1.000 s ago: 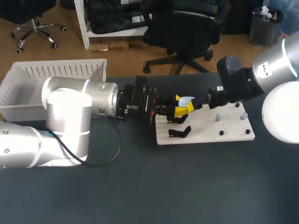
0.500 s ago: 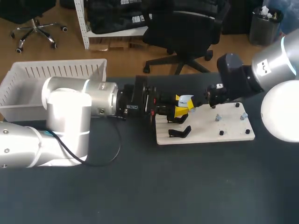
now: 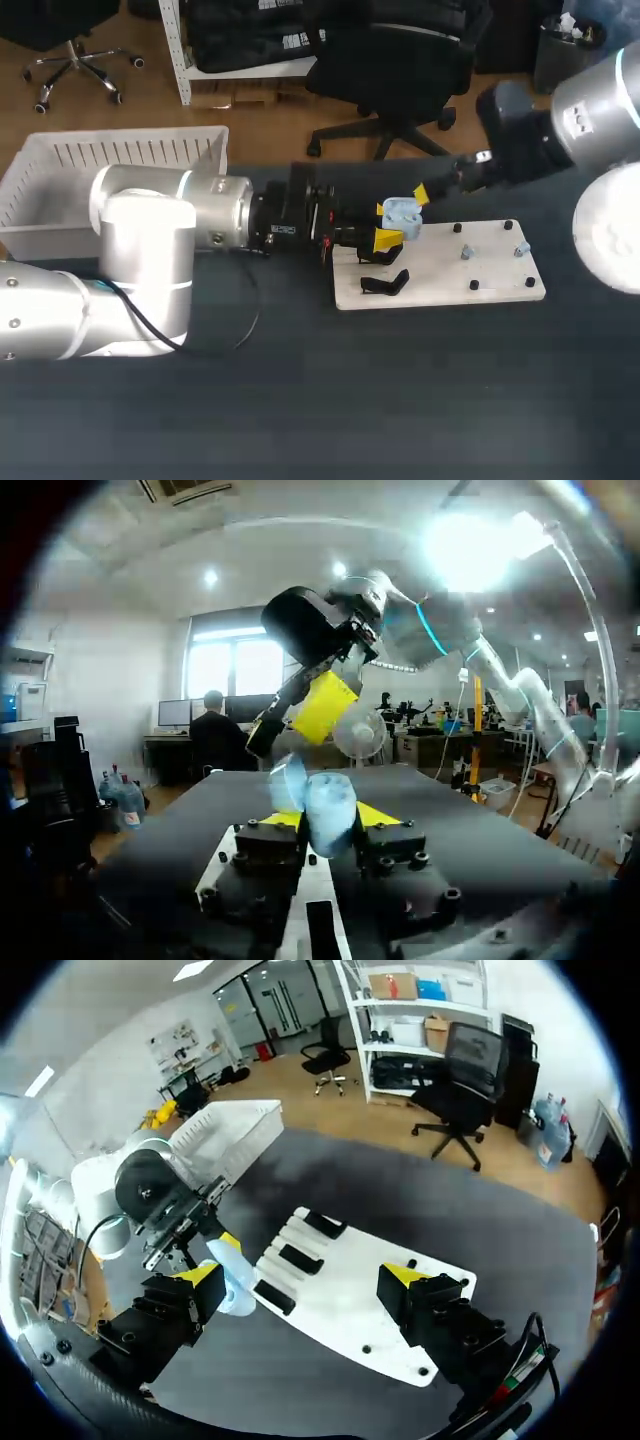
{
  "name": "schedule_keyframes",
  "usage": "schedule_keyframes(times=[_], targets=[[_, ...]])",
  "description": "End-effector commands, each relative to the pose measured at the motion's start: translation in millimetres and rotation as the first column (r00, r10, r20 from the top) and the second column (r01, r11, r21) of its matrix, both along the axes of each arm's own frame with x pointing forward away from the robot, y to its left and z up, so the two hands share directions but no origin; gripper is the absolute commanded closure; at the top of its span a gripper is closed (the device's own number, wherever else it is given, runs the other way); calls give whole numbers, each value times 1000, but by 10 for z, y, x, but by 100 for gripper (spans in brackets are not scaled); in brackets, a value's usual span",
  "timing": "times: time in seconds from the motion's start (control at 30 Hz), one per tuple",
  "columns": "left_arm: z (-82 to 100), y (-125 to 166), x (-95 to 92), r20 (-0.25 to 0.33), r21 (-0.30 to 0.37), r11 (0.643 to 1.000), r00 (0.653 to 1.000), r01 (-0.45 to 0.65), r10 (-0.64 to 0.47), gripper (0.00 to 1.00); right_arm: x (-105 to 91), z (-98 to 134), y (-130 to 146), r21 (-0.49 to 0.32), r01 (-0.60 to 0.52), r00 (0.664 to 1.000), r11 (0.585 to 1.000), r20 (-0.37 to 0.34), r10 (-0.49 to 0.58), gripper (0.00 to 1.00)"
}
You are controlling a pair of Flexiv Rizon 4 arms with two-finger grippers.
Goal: Pick up each earbud case from the left stands, insert the matching earbuds, close the lid, and place the case in the box.
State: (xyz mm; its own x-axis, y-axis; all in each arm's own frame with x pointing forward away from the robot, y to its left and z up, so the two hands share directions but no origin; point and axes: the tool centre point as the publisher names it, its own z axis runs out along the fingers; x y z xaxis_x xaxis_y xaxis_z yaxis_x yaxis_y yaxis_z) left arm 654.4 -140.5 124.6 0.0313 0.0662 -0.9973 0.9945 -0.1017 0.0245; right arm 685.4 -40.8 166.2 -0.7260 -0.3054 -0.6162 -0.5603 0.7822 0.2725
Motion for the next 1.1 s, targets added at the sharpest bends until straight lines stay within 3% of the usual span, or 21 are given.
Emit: schedule_keyframes(times=[0.03,0.13,0.37,0.43,0.5,0.83,1.03,1.1], targets=[[-13,-4,-9,4,-4,1000,1000,-5,5,100,-48,217,-295,-237,90,996,967,30,-85,0],[-13,-4,-9,4,-4,1000,1000,-5,5,100,-9,157,-493,-397,99,994,912,1,-108,0],[-13,-4,-9,4,-4,1000,1000,-5,5,100,75,-267,-909,-611,89,974,787,-112,-198,0],[-13,-4,-9,4,-4,1000,1000,-5,5,100,75,-420,-979,-632,73,966,771,-148,-213,0],[-13,-4,-9,4,-4,1000,1000,-5,5,100,57,-530,-1014,-621,51,961,782,-182,-207,0],[-13,-4,-9,4,-4,1000,1000,-5,5,100,86,-815,-1140,-666,0,954,746,-223,-200,0],[-13,-4,-9,4,-4,1000,1000,-5,5,100,119,-937,-1211,-663,-9,949,749,-241,-202,15],[-13,-4,-9,4,-4,1000,1000,-5,5,100,116,-997,-1234,-659,-13,946,752,-252,-204,13]])
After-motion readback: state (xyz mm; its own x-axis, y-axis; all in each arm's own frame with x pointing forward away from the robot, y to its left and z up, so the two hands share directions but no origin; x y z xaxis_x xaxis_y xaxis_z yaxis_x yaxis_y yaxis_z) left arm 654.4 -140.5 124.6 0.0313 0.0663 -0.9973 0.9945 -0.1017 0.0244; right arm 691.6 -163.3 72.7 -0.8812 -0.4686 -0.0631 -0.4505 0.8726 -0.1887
